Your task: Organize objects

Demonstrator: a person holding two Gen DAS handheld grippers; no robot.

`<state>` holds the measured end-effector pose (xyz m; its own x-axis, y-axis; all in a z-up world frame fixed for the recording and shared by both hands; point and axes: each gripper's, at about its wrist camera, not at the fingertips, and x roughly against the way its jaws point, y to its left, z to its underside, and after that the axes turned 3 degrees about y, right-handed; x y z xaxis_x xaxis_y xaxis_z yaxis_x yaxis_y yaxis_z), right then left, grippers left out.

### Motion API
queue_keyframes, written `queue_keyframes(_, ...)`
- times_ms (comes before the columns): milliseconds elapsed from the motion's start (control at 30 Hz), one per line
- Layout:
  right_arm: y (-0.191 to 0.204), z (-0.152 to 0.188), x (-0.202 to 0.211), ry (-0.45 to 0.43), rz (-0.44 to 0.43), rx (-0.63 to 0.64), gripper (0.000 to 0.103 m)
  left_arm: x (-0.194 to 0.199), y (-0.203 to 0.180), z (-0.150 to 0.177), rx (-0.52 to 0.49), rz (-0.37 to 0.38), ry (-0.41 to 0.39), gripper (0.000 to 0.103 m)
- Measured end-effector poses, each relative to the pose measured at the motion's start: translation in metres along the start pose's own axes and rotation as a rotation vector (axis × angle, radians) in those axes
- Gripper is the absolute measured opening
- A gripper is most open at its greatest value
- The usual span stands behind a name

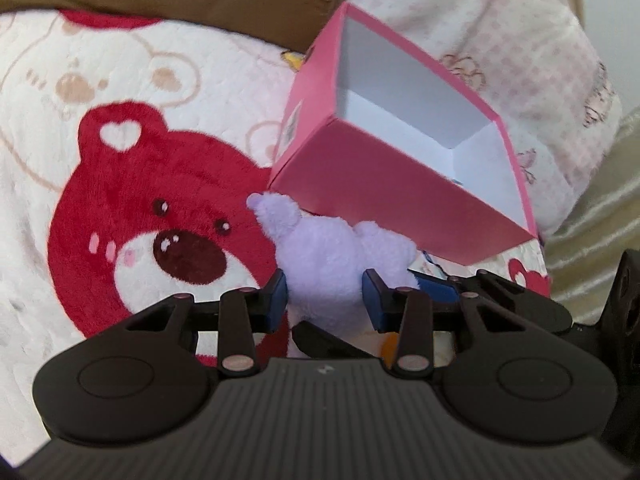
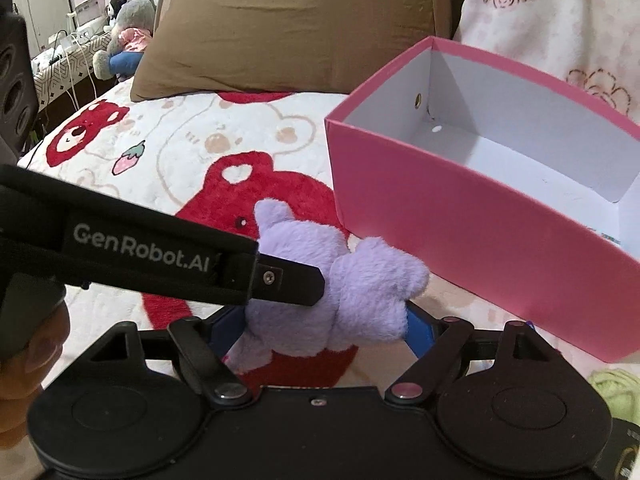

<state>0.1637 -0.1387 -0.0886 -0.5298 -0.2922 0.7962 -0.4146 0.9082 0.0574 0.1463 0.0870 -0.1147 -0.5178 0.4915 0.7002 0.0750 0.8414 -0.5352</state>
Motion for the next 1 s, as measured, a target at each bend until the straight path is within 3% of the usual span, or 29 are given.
queue_keyframes(533,0.023,-0.003,0.075,-0.042,-0.011,0.016,0.086,0.074,-0.03,0.0,-0.055,0.074,-0.014,0.039)
queue_keyframes(1000,0.023,-0.015,0.127,-0.115,0.017,0.002,0.086,0.108,-0.072,-0.003,-0.173,0.072,-0.079,0.039)
